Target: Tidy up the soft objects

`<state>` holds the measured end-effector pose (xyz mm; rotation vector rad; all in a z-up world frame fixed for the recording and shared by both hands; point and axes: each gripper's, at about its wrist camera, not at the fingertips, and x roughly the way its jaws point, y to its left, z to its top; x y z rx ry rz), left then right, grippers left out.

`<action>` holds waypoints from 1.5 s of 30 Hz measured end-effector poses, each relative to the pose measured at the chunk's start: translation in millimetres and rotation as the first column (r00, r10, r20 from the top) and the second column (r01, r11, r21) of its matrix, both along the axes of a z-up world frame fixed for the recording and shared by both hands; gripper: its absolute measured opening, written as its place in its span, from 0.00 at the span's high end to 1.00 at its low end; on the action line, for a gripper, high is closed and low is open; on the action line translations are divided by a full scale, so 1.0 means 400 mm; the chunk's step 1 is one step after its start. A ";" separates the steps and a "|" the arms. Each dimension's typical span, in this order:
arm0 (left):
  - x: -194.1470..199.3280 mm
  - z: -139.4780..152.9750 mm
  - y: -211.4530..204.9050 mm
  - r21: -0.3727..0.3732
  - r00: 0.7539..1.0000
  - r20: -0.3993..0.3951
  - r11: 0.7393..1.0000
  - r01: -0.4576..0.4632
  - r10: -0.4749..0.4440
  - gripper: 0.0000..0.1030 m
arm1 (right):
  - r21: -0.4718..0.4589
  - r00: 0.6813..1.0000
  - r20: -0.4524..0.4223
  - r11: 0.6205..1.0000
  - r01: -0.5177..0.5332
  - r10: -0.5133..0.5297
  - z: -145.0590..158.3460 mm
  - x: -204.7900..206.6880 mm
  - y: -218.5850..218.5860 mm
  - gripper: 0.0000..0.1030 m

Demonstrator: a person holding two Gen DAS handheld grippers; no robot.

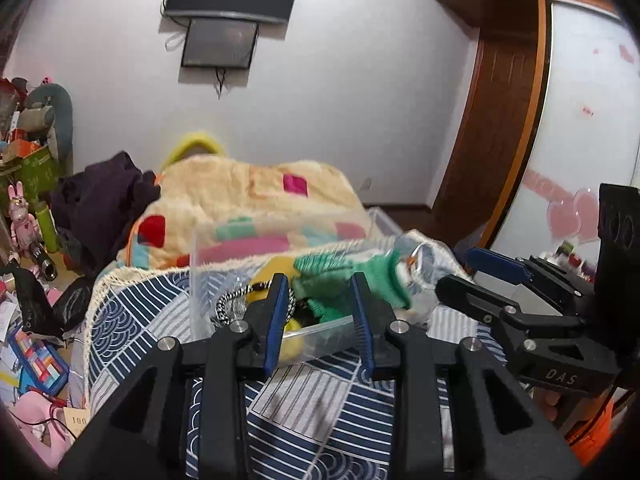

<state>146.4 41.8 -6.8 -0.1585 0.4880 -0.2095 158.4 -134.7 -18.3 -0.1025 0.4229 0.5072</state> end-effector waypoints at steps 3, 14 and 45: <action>-0.054 0.038 -0.010 0.021 0.998 0.056 1.000 -0.021 0.019 0.60 | 0.030 0.999 0.035 1.000 -0.008 0.007 0.034 -0.035 -0.016 0.42; -0.233 0.111 -0.033 0.039 0.974 0.211 0.995 -0.089 0.079 0.22 | 0.140 0.994 0.113 0.990 -0.025 0.010 0.076 -0.149 -0.075 0.16; -0.278 0.057 -0.068 0.098 0.965 0.226 0.982 -0.161 0.135 0.01 | 0.108 0.992 0.116 0.994 0.029 -0.041 0.028 -0.201 -0.092 0.00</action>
